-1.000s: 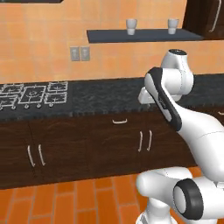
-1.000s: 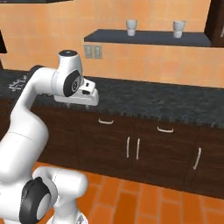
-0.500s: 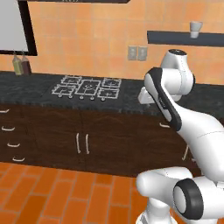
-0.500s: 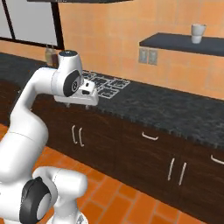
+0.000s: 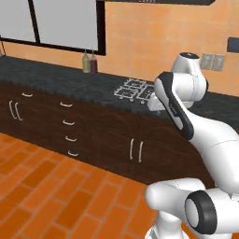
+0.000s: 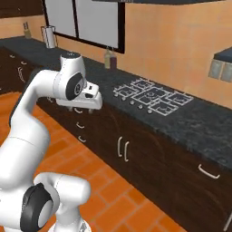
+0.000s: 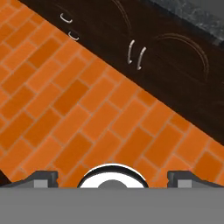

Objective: Gather all objects into one cabinet and sort the glasses and bowls to opposite sides.

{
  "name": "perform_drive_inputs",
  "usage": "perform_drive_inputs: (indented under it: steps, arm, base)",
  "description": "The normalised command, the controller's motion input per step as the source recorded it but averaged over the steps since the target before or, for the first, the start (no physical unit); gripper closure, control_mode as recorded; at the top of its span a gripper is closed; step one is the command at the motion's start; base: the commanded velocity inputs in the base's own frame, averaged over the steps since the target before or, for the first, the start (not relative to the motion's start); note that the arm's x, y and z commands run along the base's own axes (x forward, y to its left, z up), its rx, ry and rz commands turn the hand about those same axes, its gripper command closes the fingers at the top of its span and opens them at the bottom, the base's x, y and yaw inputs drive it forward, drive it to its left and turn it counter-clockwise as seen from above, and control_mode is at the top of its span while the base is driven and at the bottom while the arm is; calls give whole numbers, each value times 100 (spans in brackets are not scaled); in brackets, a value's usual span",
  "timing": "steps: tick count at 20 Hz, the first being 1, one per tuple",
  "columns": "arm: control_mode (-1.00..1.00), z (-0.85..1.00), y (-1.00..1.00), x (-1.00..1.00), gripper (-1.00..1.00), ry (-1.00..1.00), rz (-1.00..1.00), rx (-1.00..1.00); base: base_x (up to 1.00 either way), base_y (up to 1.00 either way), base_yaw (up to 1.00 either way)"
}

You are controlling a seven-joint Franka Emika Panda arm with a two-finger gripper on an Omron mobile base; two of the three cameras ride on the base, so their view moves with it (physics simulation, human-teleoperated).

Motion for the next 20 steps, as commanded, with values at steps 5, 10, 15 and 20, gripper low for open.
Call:
perform_drive_inputs:
  steps: [5,10,15,20]
  arm:
    - [100,0,0,0,-100,0,0,0]
    - [100,0,0,0,-100,0,0,0]
    - [100,0,0,0,-100,0,0,0]
    - [100,0,0,0,-100,0,0,0]
  base:
    - [-26,50,54]
    - [-3,89,34]
    - [0,46,48]
    - [0,33,57]
